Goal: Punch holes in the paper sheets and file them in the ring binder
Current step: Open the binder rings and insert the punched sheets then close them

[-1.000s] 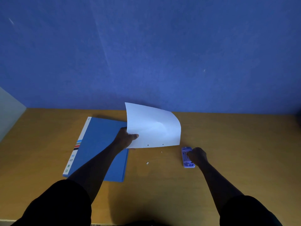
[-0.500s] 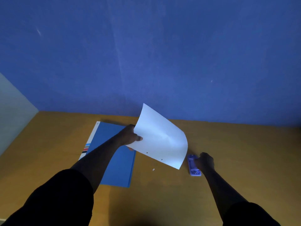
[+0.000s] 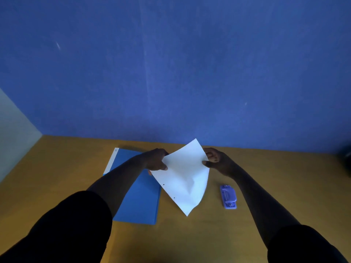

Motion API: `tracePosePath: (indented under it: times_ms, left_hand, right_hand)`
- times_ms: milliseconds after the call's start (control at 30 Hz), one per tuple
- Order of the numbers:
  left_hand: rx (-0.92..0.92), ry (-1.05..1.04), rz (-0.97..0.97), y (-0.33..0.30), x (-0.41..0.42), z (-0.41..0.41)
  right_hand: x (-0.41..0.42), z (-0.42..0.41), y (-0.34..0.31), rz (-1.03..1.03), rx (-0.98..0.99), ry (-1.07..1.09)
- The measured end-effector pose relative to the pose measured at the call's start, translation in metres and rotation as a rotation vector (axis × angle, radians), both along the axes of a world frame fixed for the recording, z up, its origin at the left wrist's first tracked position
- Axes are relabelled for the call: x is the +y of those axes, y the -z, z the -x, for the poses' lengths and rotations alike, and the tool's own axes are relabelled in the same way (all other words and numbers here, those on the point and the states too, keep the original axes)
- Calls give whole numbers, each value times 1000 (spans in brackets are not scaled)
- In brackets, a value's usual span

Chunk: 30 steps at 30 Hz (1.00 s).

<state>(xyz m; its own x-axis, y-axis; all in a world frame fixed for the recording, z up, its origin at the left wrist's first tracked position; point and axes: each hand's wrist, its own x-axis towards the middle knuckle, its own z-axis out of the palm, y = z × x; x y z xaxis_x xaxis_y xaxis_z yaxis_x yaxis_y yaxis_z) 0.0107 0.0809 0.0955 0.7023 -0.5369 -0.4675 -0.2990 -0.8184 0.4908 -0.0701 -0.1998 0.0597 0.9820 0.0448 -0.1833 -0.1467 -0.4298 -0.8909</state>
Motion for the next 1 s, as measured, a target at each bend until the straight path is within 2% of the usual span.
tracePosePath:
  times_ms: [167, 333, 500, 600, 667, 733, 833, 1000]
  left_hand:
    - [28, 17, -3, -2, 9, -6]
    - [151, -44, 115, 1, 23, -20]
    - [527, -321, 497, 9, 42, -30]
    - [710, -475, 749, 25, 37, -22]
    - [792, -566, 850, 37, 24, -13]
    - [807, -618, 866, 50, 12, -3]
    - [763, -672, 785, 70, -3, 12]
    - [586, -845, 607, 95, -21, 22]
  right_hand:
    - [6, 5, -10, 66, 29, -9]
    - [14, 9, -14, -49, 36, 43]
    - [12, 14, -23, -191, 8, 211]
    - [10, 15, -15, -291, 16, 317]
    - [10, 13, -7, -364, 47, 396]
    - [12, 12, 1, -417, 80, 463]
    - [12, 9, 16, -423, 142, 546]
    - [3, -1, 54, -274, 217, 599]
